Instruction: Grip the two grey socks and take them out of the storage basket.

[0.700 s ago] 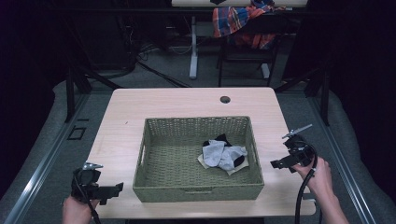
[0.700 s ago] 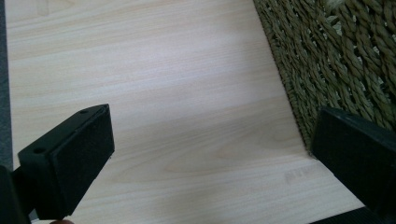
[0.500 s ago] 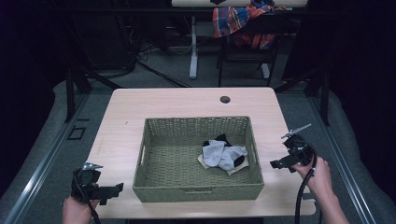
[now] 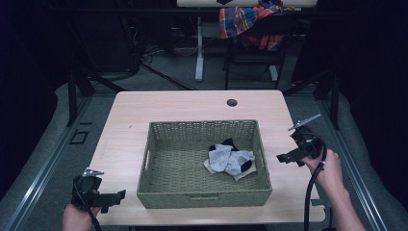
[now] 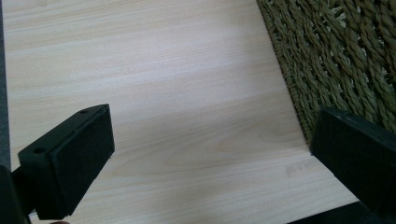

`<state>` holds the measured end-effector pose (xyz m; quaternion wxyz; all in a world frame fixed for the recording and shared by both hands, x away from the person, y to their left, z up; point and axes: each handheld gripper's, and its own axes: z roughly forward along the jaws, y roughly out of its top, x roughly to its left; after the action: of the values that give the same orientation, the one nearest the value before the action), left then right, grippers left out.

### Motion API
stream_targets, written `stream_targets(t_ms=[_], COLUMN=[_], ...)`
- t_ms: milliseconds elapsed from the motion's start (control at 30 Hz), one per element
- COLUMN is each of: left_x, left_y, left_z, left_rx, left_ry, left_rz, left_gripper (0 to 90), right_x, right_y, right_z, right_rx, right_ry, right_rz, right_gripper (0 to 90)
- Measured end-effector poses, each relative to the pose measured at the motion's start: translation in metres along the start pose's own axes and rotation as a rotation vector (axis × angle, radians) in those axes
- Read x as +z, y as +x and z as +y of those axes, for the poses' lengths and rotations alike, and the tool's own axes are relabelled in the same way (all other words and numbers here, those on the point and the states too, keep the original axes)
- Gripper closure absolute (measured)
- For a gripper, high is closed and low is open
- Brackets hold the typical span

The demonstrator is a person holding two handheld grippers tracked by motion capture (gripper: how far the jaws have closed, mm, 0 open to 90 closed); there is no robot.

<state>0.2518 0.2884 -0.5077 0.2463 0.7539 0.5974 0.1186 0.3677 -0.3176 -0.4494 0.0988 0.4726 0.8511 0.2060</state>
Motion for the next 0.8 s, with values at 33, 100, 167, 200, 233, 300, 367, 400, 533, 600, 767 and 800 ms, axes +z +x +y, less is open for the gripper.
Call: stream_targets(t_ms=[33,100,167,200,233,300,367,400,533,600,767,800], left_x=[-0.001,-0.001,-0.004,-0.004,-0.005,-0.005,-0.004,-0.004,-0.002,-0.002,0.001,0.001], left_y=[0.000,0.000,0.001,0.001,0.002,0.002,0.001,0.000,-0.001,-0.001,-0.002,-0.002], left_z=[0.000,-0.001,-0.003,-0.003,-0.005,-0.005,-0.005,-0.004,-0.002,-0.002,0.000,0.000], left_rx=[-0.001,-0.002,-0.010,-0.010,-0.022,-0.024,-0.024,-0.019,-0.018,-0.014,-0.011,-0.011], left_ry=[0.009,-0.001,0.001,0.001,-0.007,-0.005,-0.004,-0.003,0.005,0.006,0.010,0.010], left_rz=[-0.009,-0.004,-0.001,-0.001,0.004,-0.001,-0.001,-0.003,-0.005,-0.007,-0.010,-0.010], left_gripper=[0.1,0.1,0.1,0.1,0.0,0.1,0.1,0.1,0.1,0.1,0.1,0.0], right_x=[-0.008,-0.014,-0.019,-0.019,-0.023,-0.026,-0.026,-0.027,-0.027,-0.025,-0.022,-0.022], right_y=[0.000,0.001,0.004,0.004,0.007,0.013,0.016,0.022,0.029,0.033,0.045,0.045], right_z=[0.004,0.008,0.013,0.013,0.020,0.026,0.030,0.036,0.044,0.050,0.063,0.063], right_rx=[-0.017,-0.019,-0.033,-0.033,-0.056,-0.075,-0.084,-0.111,-0.141,-0.158,-0.192,-0.192], right_ry=[0.002,-0.018,-0.030,-0.030,-0.035,-0.047,-0.053,-0.052,-0.047,-0.044,-0.036,-0.036], right_rz=[-0.011,-0.001,0.007,0.007,0.019,0.036,0.042,0.058,0.073,0.078,0.099,0.099], right_gripper=[1.3,1.3,1.3,1.3,1.2,1.0,1.0,0.6,0.5,0.5,1.8,1.8])
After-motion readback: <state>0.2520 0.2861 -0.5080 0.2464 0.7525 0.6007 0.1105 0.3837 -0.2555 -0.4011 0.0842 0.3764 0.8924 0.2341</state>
